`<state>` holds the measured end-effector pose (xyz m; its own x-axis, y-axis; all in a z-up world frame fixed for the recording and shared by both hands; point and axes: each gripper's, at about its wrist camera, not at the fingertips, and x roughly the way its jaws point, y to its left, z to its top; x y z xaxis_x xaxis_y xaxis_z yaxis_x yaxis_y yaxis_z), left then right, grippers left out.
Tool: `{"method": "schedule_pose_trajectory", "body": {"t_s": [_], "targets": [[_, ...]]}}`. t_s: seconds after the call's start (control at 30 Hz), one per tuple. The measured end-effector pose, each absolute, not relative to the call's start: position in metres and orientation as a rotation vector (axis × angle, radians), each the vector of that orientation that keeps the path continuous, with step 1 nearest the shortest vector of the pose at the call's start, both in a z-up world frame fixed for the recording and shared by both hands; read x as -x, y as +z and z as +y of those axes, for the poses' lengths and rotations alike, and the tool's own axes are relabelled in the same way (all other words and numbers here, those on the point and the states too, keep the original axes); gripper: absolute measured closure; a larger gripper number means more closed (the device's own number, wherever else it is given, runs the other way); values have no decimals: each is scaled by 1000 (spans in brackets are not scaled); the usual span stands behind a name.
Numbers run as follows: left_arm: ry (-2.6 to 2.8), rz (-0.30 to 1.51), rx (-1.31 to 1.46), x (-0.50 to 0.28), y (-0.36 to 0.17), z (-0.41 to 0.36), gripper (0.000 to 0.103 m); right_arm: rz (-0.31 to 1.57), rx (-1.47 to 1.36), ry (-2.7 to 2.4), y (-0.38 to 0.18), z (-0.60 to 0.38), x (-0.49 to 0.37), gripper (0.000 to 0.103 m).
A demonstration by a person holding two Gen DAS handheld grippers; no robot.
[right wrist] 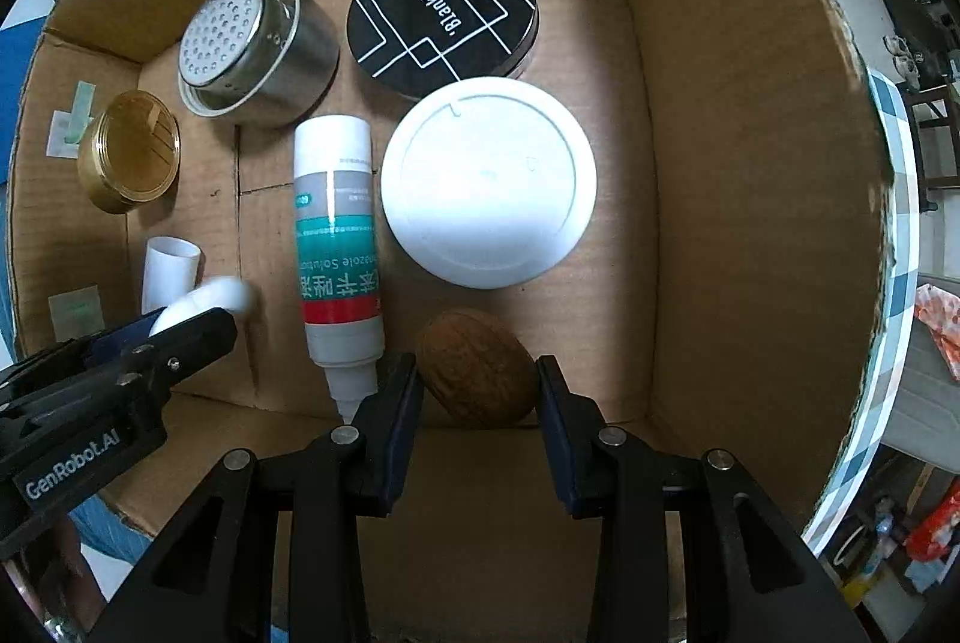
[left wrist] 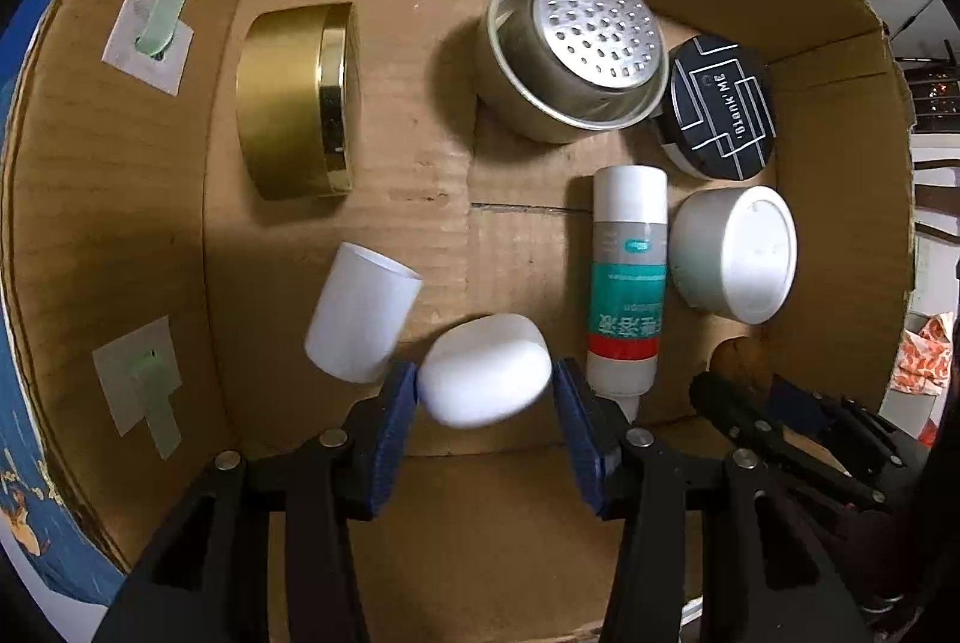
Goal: Organize rigid objects
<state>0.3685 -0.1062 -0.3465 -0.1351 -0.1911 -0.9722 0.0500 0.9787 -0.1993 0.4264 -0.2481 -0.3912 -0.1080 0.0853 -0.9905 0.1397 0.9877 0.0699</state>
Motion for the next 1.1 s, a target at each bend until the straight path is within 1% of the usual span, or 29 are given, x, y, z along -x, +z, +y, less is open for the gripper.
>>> {"method": "schedule_pose_trajectory", "body": {"t_s": [0.17,0.23,0.27,0.3,0.43,0.47,0.5,0.57,0.6,0.63,0.67,0.7,0.73,0.87,1.1], "targets": [[-193,1676,92,-374,-330,-109,58,1678,-176,-59,-391,-253,-426,62],[-197,1670,89,-374,-323,-111,58,1676,-177,-65,-389,-257,-427,54],[-194,1667,83,-374,-319,-111,58,1672,-174,-72,-387,-258,-427,45],[-193,1661,81,-373,-315,-111,53,1665,-176,-74,-384,-260,-427,40],[-183,1617,85,-371,-298,-106,35,1627,-177,-63,-372,-263,-428,38],[-174,1601,85,-368,-294,-104,26,1620,-169,-62,-368,-263,-427,34],[-169,1589,85,-365,-289,-103,21,1610,-163,-62,-364,-262,-427,30],[-154,1560,87,-364,-279,-96,16,1585,-143,-60,-354,-259,-425,26],[-150,1552,85,-364,-275,-92,13,1575,-133,-62,-350,-259,-424,23],[-147,1543,83,-362,-271,-91,12,1560,-128,-62,-344,-258,-423,21],[-141,1533,78,-361,-267,-89,11,1548,-127,-61,-340,-259,-421,16],[-139,1526,74,-360,-264,-87,7,1537,-125,-64,-334,-257,-419,10],[-139,1518,71,-358,-260,-88,5,1526,-126,-64,-328,-255,-417,8],[-125,1476,56,-345,-246,-85,3,1488,-117,-70,-312,-253,-410,0],[-117,1425,53,-330,-229,-88,3,1449,-116,-77,-295,-256,-399,0]]}}
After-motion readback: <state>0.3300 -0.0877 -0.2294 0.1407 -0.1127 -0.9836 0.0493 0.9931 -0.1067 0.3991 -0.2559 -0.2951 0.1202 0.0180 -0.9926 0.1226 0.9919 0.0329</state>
